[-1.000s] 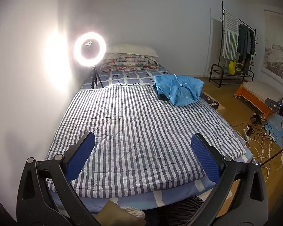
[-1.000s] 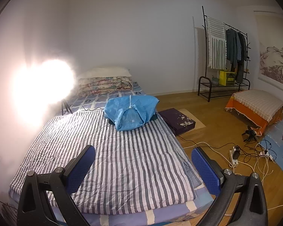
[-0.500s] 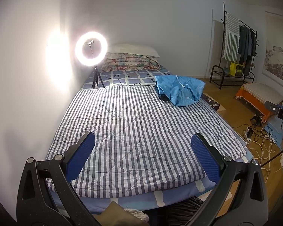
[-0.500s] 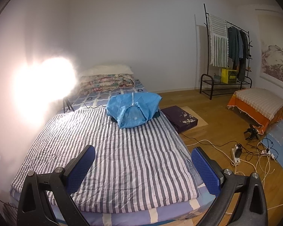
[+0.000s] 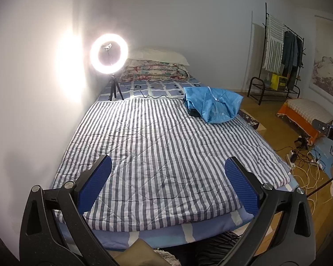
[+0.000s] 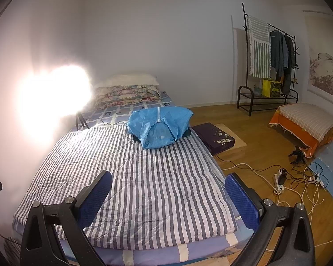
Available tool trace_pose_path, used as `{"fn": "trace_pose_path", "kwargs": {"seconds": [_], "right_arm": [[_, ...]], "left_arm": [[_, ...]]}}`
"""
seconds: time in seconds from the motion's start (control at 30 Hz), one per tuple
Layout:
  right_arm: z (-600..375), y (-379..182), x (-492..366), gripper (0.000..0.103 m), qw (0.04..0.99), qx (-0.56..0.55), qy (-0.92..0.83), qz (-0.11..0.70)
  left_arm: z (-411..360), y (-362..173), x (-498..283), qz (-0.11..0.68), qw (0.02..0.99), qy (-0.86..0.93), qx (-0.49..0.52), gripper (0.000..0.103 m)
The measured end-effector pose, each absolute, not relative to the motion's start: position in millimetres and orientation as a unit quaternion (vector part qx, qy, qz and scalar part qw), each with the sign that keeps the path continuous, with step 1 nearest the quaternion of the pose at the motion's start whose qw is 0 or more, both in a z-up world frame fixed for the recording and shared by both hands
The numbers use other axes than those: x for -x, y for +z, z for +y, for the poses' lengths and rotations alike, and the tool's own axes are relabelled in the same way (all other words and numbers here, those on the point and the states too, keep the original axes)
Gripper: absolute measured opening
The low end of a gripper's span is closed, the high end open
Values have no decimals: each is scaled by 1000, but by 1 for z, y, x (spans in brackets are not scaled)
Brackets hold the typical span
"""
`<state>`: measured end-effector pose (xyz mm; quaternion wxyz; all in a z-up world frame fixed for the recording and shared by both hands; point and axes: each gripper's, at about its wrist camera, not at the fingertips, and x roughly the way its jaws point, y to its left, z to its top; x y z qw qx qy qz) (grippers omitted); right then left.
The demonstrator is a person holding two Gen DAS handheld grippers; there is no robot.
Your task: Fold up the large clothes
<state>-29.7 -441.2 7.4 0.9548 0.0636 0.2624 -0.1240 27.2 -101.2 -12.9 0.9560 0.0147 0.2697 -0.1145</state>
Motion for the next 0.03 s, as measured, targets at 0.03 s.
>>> {"fn": "trace_pose_path", "kwargs": {"seconds": [0.03], "right_arm": [[-441,7,29,103,955,-64,-124,263]], "left_arm": [[-102,-13,-27,269,956,-113,-16,103]]}}
